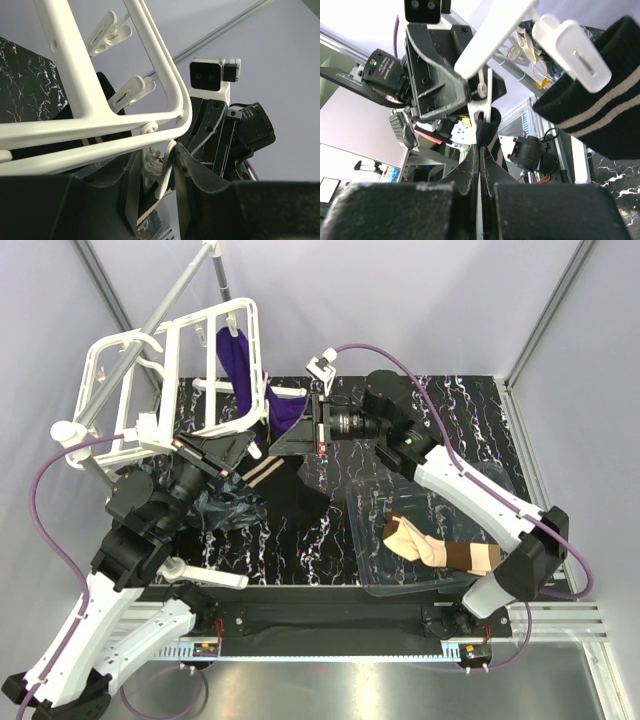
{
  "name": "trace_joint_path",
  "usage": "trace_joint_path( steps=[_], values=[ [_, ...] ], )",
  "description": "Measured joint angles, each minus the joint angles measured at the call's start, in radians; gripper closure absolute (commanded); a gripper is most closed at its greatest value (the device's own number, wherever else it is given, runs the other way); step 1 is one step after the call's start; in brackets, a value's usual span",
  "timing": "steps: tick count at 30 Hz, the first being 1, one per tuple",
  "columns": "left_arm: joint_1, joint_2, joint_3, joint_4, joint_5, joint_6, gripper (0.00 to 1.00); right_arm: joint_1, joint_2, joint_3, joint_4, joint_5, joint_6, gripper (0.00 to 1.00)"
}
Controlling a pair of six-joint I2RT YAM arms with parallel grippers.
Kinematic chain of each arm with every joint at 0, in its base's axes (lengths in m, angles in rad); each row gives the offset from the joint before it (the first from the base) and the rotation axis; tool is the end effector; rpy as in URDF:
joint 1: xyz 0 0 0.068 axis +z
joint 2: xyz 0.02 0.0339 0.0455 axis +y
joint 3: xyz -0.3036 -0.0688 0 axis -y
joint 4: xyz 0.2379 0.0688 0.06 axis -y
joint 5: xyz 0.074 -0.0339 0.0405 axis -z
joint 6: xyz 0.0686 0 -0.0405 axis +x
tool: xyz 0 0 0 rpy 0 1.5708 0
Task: Clip the socks to the hanger
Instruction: Clamp the sock onto the hanger.
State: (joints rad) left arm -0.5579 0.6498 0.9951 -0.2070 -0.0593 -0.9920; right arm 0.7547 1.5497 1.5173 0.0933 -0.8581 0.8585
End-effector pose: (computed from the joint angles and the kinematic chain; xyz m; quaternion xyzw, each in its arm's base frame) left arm 0.1065 -0.0616 0.4538 -0.1632 0.6361 -0.5136 0.5523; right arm 0.2354 0.2926 0.4765 -0.2702 0.6380 0.6754 0.2525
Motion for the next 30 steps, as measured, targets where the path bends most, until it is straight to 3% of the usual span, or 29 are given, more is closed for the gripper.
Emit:
trace_joint_path(
  steps=[5,8,11,16,25,28,30],
  values=[
    [0.0,0.0,0.0,0.0,0.0,0.0,1.0,0.0,0.037,0.037,-0.001,0.0,0.0,1.0],
    [0.0,-0.002,-0.002,0.0,0.0,-0.001,0.69,0.0,0.045,0.042,-0.002,0.0,0.001,1.0],
    [0.0,-0.015,-0.013,0.003,0.0,-0.003,0.55,0.0,0.05,0.048,0.0,0.0,0.002,1.0],
    [0.0,-0.033,-0.024,0.003,0.011,-0.015,0.17,0.001,0.064,0.063,-0.004,0.0,0.001,1.0],
    [0.0,-0.089,-0.037,-0.05,0.004,-0.019,0.02,0.001,0.105,0.082,-0.013,0.003,-0.015,1.0],
    [0.0,-0.124,-0.043,-0.08,0.001,-0.013,0.03,0.001,0.116,0.087,-0.04,0.011,-0.047,1.0],
    [0.0,-0.15,-0.052,-0.106,0.002,-0.005,0.14,0.001,0.122,0.097,-0.068,0.027,-0.073,1.0]
  ],
)
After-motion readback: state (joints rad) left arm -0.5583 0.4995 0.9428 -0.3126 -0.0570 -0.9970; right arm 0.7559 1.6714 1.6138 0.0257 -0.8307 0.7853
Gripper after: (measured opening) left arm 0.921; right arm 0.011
